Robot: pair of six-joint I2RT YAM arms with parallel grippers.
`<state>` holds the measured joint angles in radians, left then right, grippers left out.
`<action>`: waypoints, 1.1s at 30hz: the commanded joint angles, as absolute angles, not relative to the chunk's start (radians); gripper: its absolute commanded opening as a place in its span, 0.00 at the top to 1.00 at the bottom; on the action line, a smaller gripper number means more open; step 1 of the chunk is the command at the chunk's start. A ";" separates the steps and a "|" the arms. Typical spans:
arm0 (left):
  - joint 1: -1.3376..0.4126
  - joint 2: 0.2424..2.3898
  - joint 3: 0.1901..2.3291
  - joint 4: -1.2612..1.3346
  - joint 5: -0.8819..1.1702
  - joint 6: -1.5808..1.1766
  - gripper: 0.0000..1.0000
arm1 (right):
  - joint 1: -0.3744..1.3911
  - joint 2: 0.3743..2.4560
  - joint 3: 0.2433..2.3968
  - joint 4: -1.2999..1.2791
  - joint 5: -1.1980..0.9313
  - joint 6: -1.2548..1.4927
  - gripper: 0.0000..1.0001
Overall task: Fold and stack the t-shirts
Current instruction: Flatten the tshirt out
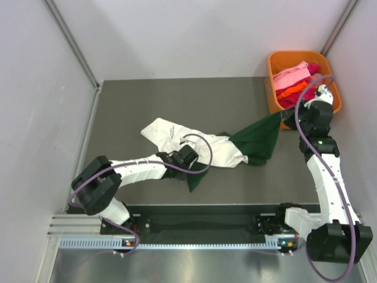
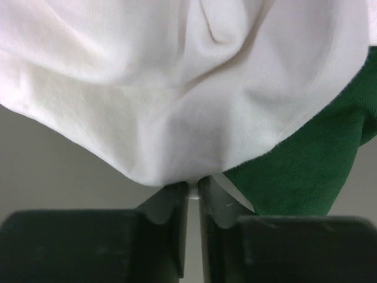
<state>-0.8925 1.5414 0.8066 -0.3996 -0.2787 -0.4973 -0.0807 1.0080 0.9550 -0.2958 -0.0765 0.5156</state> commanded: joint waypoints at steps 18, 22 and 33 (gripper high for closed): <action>-0.701 1.284 0.813 -0.396 -0.246 -0.577 1.00 | -0.095 1.038 0.985 -0.224 -0.199 0.514 1.00; -0.557 1.213 0.816 -0.391 -0.202 -0.591 1.00 | -0.095 1.071 0.992 -0.187 -0.206 0.540 1.00; -0.411 1.295 1.167 -0.497 -0.178 -0.531 1.00 | -0.091 1.224 1.293 -0.282 -0.347 0.537 1.00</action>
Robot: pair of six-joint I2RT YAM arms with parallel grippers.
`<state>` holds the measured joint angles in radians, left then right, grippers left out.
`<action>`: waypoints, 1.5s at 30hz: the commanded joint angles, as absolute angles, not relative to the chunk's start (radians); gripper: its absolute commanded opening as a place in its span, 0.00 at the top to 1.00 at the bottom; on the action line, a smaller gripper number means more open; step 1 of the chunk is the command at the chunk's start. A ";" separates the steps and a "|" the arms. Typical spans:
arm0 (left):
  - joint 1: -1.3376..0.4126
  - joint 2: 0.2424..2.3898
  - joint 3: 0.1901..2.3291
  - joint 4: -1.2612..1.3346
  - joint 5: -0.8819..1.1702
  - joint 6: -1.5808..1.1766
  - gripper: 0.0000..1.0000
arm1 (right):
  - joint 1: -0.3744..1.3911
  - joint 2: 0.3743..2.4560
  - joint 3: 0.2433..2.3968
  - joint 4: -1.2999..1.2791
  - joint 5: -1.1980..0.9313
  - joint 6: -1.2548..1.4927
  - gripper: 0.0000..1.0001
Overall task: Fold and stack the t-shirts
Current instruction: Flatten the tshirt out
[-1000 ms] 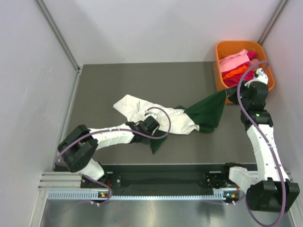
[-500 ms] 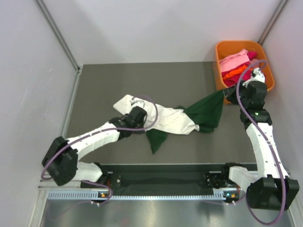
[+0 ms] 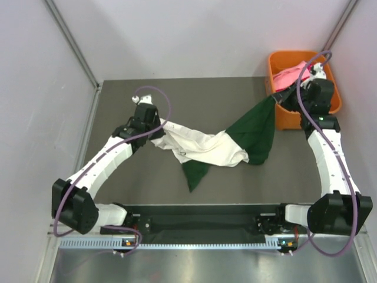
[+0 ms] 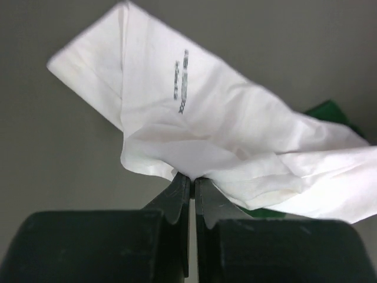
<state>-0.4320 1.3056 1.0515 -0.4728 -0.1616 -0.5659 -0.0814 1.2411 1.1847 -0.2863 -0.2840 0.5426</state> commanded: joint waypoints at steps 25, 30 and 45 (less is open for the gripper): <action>-0.405 0.646 1.652 -0.385 -0.155 -0.232 1.00 | -0.092 0.537 1.629 -0.108 -0.389 0.512 1.00; -0.407 0.646 1.542 -0.368 -0.176 -0.278 1.00 | -0.103 0.552 1.600 -0.077 -0.405 0.560 1.00; -0.211 1.346 1.785 -0.675 -0.284 -0.434 1.00 | -0.103 1.211 1.664 -0.061 -0.529 0.749 1.00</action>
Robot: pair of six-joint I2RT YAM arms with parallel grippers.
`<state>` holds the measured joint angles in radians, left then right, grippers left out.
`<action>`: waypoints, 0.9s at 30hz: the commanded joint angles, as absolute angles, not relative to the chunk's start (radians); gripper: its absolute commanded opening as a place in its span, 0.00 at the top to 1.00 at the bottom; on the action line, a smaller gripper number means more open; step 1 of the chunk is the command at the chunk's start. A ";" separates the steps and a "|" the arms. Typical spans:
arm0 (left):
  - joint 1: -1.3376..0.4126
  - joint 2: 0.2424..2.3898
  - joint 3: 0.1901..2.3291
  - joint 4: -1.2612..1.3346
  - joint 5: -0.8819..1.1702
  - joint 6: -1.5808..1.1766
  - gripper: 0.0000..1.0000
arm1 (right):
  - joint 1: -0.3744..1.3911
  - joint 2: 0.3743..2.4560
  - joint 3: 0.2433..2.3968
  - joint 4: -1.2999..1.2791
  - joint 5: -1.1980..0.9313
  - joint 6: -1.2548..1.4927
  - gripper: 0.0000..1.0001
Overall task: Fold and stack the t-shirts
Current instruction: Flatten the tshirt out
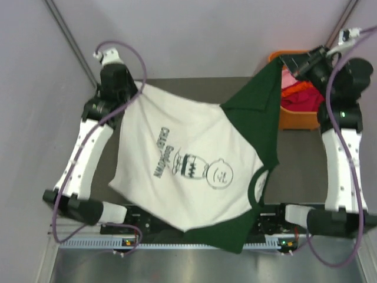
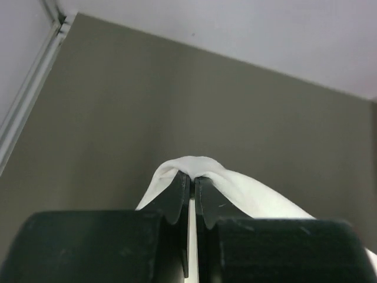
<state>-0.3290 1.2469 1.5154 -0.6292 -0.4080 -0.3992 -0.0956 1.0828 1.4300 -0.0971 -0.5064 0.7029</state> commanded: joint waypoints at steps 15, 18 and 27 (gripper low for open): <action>-0.006 1.515 2.013 -0.362 0.044 -0.551 1.00 | -0.181 1.641 2.145 0.185 -0.692 1.011 1.00; 0.044 1.552 1.853 -0.331 0.121 -0.592 1.00 | -0.178 1.611 1.914 0.331 -0.747 1.061 1.00; 0.091 1.488 1.269 -0.138 0.255 -0.681 1.00 | -0.156 1.353 1.289 0.315 -0.795 0.879 1.00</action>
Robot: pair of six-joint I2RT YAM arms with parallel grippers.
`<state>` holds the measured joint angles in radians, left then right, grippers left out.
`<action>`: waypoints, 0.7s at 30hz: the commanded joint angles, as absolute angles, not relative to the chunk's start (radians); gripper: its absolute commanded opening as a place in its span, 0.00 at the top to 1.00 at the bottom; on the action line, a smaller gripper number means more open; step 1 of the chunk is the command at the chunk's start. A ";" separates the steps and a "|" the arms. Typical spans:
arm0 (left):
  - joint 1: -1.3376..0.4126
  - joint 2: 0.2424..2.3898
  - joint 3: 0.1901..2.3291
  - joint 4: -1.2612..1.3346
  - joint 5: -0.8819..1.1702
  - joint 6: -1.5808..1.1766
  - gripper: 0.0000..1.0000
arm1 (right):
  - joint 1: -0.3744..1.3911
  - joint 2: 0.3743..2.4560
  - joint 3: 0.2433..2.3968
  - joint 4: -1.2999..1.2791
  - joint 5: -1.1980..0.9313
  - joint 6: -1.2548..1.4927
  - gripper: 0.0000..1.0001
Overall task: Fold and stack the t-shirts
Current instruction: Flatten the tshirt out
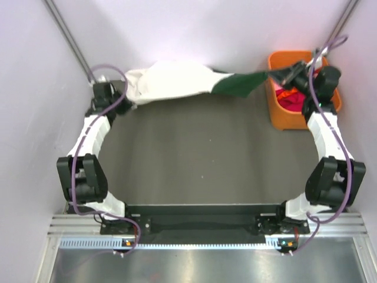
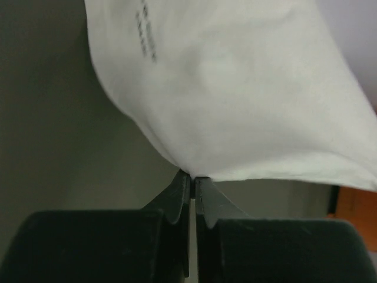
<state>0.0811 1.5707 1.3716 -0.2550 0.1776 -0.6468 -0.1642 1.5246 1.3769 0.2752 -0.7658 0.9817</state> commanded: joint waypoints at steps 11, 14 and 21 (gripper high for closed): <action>0.091 1.145 0.858 -0.247 0.298 -0.618 1.00 | -0.156 0.927 0.970 -0.165 -0.626 0.572 1.00; 0.091 1.023 0.769 -0.324 0.288 -0.585 1.00 | -0.156 0.824 0.904 -0.253 -0.585 0.526 1.00; 0.086 0.734 0.625 -0.463 0.299 -0.613 1.00 | -0.155 0.562 0.781 -0.477 -0.519 0.456 1.00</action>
<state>0.0845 0.8383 0.6682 -0.4183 0.2756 -0.5999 -0.1616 0.6155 0.7940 -0.3611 -0.5800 0.5217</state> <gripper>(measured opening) 0.034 0.009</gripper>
